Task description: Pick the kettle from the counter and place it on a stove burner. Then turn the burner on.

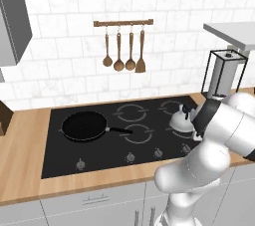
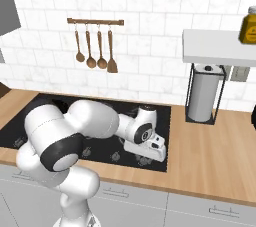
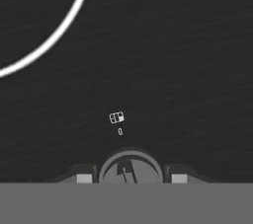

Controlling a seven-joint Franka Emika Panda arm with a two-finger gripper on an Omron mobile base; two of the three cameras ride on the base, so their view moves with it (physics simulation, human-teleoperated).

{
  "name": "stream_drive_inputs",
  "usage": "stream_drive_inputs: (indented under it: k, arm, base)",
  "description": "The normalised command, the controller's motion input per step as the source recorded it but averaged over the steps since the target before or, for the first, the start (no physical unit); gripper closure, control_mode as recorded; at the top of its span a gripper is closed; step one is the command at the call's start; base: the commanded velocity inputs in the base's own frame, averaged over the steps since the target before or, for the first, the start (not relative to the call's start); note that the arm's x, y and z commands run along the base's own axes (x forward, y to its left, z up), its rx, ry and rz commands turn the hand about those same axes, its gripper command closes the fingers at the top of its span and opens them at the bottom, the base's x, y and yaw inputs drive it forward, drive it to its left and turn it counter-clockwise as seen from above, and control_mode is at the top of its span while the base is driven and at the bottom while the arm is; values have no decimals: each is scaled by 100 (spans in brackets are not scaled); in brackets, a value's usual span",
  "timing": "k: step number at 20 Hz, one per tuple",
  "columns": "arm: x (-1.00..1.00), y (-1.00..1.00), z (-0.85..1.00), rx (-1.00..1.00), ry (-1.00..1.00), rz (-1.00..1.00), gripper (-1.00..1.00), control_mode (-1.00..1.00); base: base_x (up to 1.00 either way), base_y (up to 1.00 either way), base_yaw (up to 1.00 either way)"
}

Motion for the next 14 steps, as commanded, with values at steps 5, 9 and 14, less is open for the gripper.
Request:
stream_drive_inputs:
  k: [5, 9, 14]
  arm:
    - [-29, 0, 0, -2, -11, 40, 100, -100]
    - [-36, 0, 0, -8, -14, 60, 100, -100]
    - [-40, 0, 0, -7, -18, 67, 100, -100]
  base:
    - [0, 0, 0]
    - [0, 0, 0]
    - [0, 0, 0]
